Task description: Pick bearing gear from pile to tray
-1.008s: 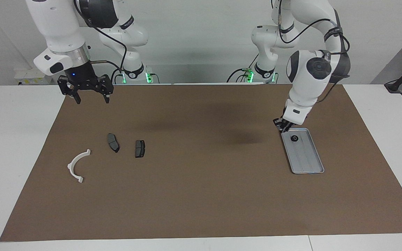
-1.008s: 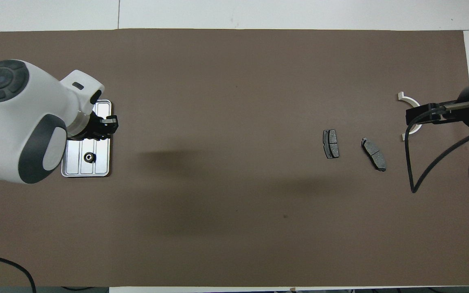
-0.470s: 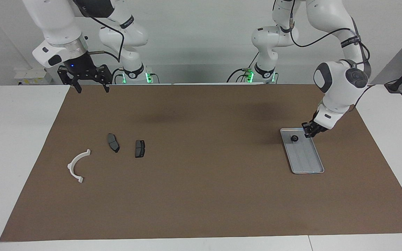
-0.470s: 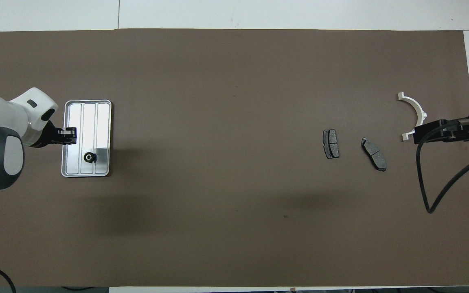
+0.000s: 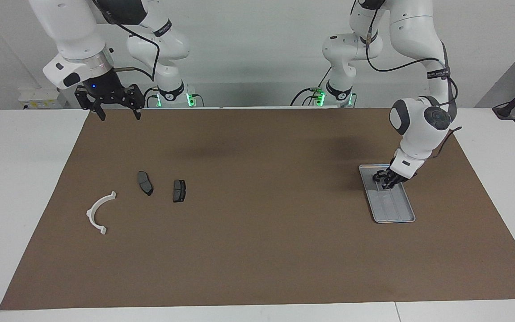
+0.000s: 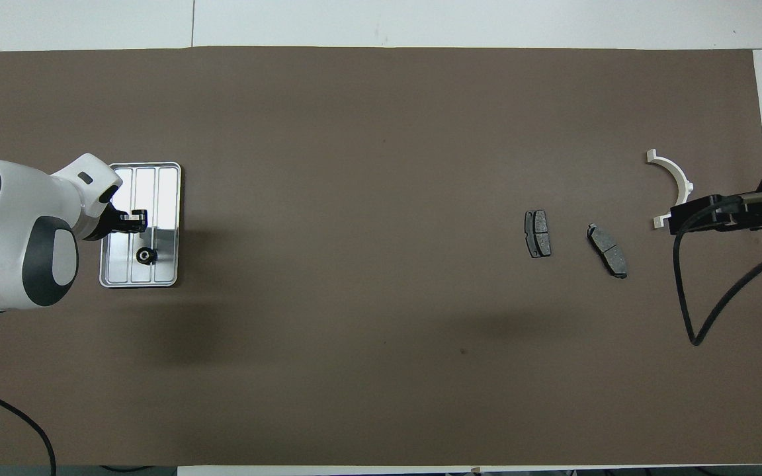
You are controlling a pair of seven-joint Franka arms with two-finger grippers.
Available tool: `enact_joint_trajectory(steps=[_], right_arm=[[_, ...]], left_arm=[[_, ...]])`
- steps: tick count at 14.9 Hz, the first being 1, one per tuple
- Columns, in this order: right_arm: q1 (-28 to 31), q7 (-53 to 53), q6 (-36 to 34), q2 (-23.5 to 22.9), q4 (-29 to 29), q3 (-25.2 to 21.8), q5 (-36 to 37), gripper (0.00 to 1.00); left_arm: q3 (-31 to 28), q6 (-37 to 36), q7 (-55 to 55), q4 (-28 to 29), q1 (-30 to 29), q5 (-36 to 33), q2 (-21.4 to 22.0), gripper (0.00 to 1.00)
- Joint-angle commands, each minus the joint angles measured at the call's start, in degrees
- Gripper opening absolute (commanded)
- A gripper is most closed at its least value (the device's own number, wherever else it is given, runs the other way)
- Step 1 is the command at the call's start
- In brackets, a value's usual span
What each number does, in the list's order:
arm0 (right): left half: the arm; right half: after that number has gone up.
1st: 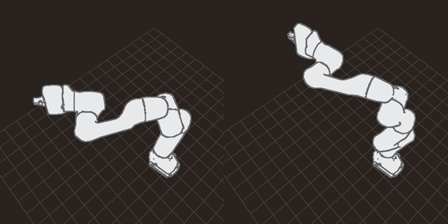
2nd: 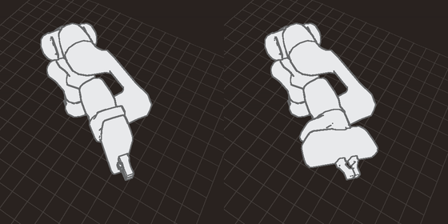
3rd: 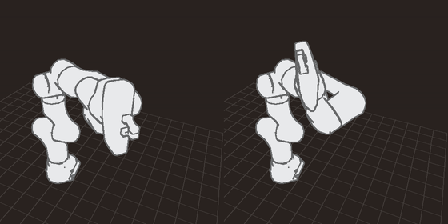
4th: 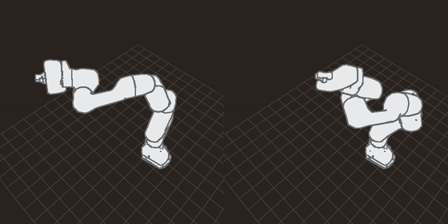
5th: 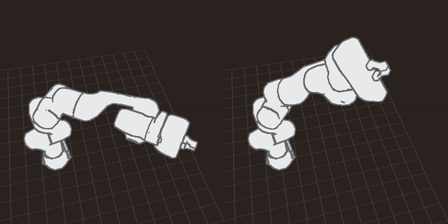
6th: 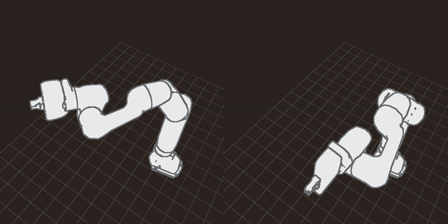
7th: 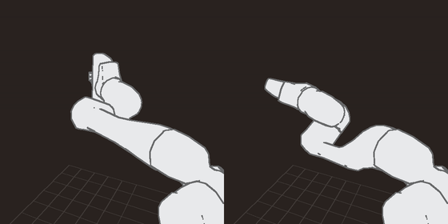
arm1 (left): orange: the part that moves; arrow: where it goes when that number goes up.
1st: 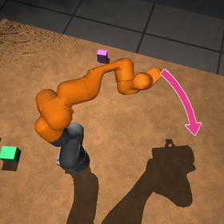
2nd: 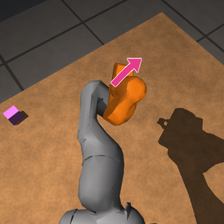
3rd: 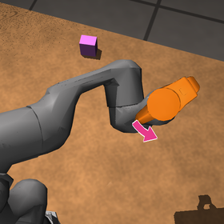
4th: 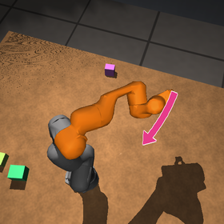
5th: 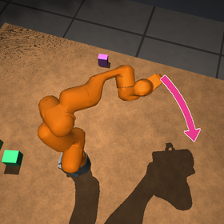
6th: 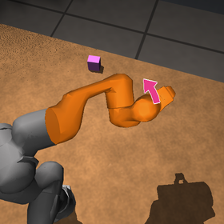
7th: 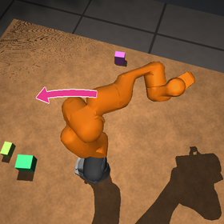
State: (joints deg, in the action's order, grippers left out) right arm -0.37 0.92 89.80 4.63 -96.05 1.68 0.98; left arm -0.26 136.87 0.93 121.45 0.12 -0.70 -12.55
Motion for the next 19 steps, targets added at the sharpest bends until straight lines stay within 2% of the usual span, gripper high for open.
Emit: enact_joint_trajectory(steps=[1,19], right_arm=[[1.08,-1.18,0.11,0.38,-0.63,0.52,-1.34,1.00],[0.20,-1.27,-0.06,-0.06,-0.28,-0.01,-1.25,1.00]], left_arm=[[0.09,2.69,-1.19,0.11,-0.21,0.79,-1.34,0.00],[0.18,7.44,0.39,-0.51,0.76,0.97,-3.89,0.00]])
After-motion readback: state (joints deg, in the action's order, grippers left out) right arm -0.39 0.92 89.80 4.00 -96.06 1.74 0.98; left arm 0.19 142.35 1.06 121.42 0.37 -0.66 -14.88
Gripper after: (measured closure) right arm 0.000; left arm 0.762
